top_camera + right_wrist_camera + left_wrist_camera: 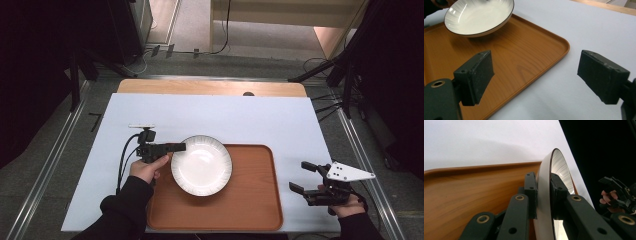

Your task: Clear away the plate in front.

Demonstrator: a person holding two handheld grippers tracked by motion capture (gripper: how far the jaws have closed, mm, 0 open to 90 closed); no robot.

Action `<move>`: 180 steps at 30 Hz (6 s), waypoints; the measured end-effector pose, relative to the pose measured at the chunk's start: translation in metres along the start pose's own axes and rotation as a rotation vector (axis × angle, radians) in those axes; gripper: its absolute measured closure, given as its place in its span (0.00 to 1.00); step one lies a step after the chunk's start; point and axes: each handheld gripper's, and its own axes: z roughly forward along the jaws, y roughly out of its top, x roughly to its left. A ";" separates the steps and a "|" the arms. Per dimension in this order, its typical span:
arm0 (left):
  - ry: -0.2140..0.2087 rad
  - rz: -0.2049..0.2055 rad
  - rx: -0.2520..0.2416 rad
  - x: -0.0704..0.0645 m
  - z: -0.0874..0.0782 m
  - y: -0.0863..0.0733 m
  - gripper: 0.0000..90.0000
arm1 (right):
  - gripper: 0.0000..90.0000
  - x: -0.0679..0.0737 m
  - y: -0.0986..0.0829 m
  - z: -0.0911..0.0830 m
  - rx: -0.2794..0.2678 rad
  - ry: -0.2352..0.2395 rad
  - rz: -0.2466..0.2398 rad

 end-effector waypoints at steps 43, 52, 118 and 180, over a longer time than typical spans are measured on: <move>0.190 0.237 0.173 -0.011 0.028 -0.009 0.93 | 0.16 0.001 0.000 0.001 0.002 0.006 -0.001; 0.210 0.280 0.207 -0.011 0.034 -0.013 0.88 | 0.16 0.000 0.000 0.001 0.007 0.005 -0.003; 0.263 0.646 0.215 -0.023 -0.029 -0.025 0.24 | 0.16 0.001 0.000 0.002 0.017 0.009 -0.002; 0.277 0.642 -0.015 0.029 -0.109 -0.037 0.25 | 0.16 0.000 0.000 0.001 0.017 0.002 0.003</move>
